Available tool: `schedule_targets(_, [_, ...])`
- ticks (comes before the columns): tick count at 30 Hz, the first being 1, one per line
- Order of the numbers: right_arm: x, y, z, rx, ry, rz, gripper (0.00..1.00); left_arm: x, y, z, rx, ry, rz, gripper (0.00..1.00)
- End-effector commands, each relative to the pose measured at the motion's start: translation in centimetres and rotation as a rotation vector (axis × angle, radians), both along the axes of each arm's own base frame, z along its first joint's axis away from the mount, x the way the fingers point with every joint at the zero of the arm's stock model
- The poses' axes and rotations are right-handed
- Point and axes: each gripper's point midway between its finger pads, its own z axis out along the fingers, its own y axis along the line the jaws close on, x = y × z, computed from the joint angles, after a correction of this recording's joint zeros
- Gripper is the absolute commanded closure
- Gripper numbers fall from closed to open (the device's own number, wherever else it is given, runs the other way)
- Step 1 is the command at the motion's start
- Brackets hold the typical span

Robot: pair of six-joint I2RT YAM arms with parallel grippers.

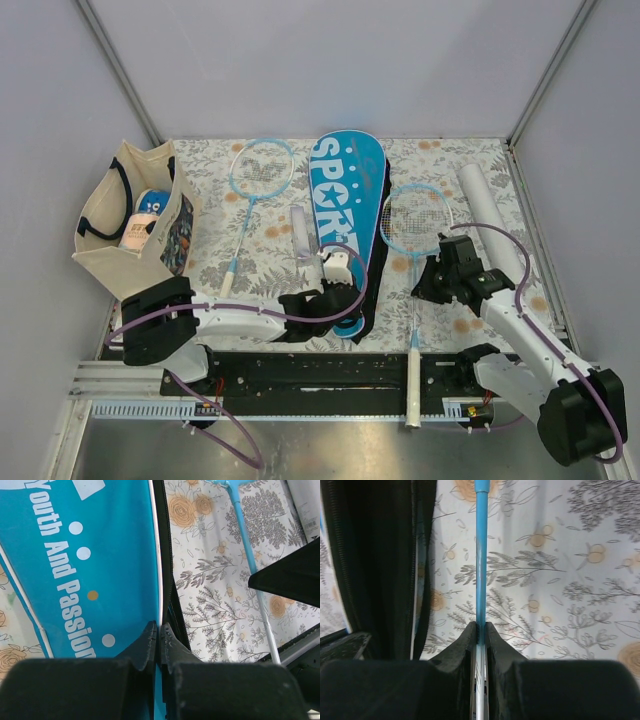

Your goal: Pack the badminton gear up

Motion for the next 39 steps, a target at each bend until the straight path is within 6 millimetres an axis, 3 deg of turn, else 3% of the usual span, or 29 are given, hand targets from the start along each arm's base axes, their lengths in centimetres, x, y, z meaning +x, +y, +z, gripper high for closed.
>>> schedule_targets(1, [1.6, 3.7, 2.1, 0.177, -0.077, 0.085, 1.00, 0.1, -2.1, 1.8, -0.082, -0.015, -0.046, 1.00])
schedule_targets(9, [1.3, 6.5, 2.4, 0.246, -0.063, 0.170, 1.00, -0.9, -3.0, 2.1, -0.103, -0.028, -0.143, 1.00])
schedule_targets(14, [2.4, 7.7, 2.0, 0.257, -0.058, 0.192, 1.00, -1.9, -3.2, 2.2, -0.110, -0.038, -0.207, 1.00])
schedule_targets(32, [12.1, 12.1, 3.3, 0.405, -0.207, 0.093, 1.00, -4.2, -2.8, 3.4, -0.222, -0.018, -0.251, 1.00])
schedule_targets(39, [14.5, 12.8, 2.2, 0.441, -0.202, 0.022, 1.00, -5.0, -2.4, 3.4, -0.250, -0.004, -0.244, 1.00])
